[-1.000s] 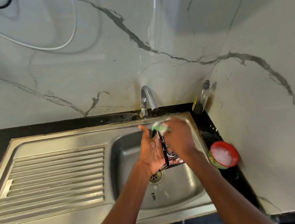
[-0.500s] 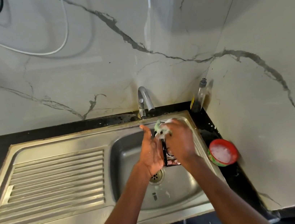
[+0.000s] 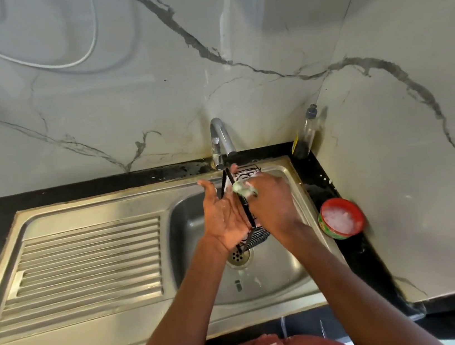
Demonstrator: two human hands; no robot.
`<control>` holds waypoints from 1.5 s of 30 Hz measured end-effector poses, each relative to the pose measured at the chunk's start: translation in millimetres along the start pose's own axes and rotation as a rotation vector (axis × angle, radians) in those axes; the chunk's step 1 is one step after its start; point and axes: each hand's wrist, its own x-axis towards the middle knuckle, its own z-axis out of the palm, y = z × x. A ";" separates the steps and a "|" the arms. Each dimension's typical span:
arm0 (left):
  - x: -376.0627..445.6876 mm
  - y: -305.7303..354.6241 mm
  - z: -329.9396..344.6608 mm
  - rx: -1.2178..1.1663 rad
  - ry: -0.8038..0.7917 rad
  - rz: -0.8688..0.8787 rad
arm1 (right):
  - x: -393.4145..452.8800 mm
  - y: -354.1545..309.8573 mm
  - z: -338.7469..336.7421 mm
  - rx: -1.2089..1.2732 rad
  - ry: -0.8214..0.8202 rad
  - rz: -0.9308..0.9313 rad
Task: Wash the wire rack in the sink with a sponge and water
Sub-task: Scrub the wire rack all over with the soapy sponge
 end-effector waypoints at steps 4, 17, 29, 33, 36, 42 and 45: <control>0.3 5.4 -9.9 0.020 0.025 0.046 | -22.8 9.0 -6.4 0.065 -0.200 -0.132; 15.5 -1.0 -20.3 0.118 0.154 0.141 | -21.9 -15.4 8.7 0.244 -0.149 -0.036; 18.3 0.9 -5.1 0.186 0.164 0.207 | 13.1 -32.6 22.3 0.055 -0.062 0.100; 15.5 10.4 -11.5 0.146 0.204 0.242 | -12.1 -16.9 6.6 -0.083 -0.203 0.073; 13.8 14.9 -10.7 0.044 0.184 0.245 | -15.6 -14.5 -1.5 0.004 -0.200 0.092; 10.6 8.0 -5.7 0.080 0.159 0.224 | 18.2 -42.2 13.5 0.104 -0.094 0.143; 10.9 7.0 -7.5 0.075 0.131 0.202 | 11.2 -34.6 8.1 0.053 -0.151 0.085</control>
